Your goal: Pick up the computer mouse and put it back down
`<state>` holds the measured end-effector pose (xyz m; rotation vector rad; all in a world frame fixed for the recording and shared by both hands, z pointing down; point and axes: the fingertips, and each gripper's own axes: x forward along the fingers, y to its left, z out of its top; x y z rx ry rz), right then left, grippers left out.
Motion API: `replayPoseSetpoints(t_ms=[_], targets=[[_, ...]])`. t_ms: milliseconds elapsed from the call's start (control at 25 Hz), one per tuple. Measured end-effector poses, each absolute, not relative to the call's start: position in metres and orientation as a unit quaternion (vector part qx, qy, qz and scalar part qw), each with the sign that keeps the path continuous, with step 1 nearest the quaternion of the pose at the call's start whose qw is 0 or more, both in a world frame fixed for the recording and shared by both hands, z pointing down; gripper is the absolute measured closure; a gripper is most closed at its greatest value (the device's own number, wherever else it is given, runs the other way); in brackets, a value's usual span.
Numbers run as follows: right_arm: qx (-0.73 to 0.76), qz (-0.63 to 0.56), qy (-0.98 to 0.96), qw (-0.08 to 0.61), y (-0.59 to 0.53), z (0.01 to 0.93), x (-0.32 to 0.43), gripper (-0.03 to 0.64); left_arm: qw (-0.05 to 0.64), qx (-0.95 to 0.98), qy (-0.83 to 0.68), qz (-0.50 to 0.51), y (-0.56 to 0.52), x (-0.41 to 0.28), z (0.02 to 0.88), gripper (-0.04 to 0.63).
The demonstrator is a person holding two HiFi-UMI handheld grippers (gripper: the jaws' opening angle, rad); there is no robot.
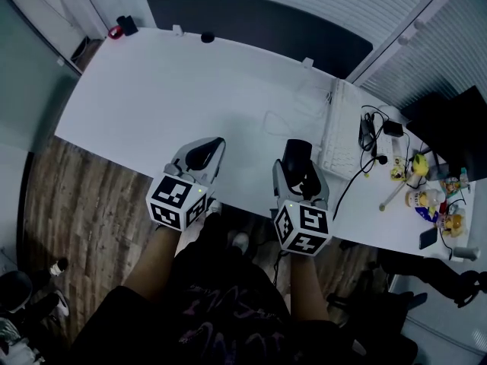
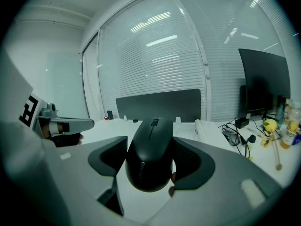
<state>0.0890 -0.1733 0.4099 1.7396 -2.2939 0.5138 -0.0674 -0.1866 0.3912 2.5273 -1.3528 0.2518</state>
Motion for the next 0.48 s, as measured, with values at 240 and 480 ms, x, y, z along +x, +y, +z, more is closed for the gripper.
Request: replayPoseSetpoints(t_ms=[240,480], targets=[[0.588,0.192,-0.776,0.123,-0.173,0.432,0.09,0.307,0.15,0.868,-0.463,0.099,-0.189,-0.065,0.413,0.594],[0.581,0.21,-0.774,0.136,-0.17,0.454,0.089,0.307,0.169,0.864,-0.462,0.11,-0.185,-0.063,0.433,0.594]])
